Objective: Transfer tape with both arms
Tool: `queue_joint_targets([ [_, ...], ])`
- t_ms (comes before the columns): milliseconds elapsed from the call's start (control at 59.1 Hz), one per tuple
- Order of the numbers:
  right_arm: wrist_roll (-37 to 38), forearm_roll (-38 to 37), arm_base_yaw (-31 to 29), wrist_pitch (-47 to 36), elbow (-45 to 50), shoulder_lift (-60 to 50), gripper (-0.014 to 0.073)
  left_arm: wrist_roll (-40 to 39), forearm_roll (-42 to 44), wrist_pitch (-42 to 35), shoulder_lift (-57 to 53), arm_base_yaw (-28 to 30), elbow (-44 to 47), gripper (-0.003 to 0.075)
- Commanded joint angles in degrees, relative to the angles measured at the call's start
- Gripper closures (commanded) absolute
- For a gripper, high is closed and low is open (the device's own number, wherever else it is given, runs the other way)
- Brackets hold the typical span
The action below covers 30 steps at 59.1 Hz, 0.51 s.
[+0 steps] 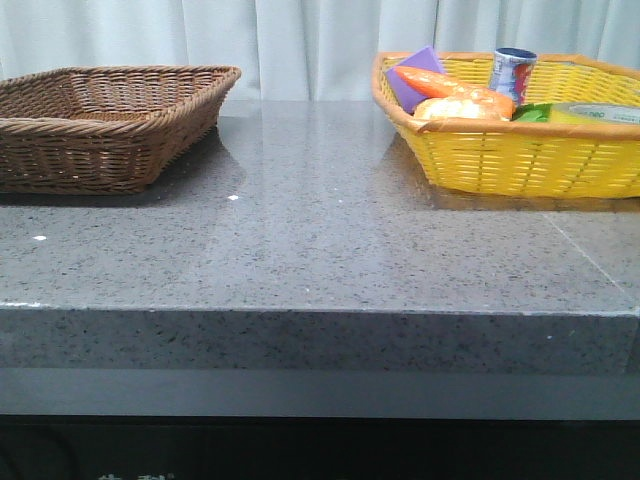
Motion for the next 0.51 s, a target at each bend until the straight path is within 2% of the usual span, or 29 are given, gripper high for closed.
queue_joint_targets([
  [0,-0.04,-0.75,-0.11,-0.43,-6.96,5.25,0.0053,-0.51,-0.25,-4.73,0.78,-0.29,-2.0,0.0202],
  [186,-0.1,-0.81,0.61,5.72,-17.94,17.76,0.0054,-0.51,-0.25,-5.13,0.78,-0.29,-2.0,0.0229],
  [491,-0.15,0.08,2.63,6.69,-26.78,31.11,0.0054,-0.51,-0.25,-5.12,0.78,-0.29,-2.0,0.023],
])
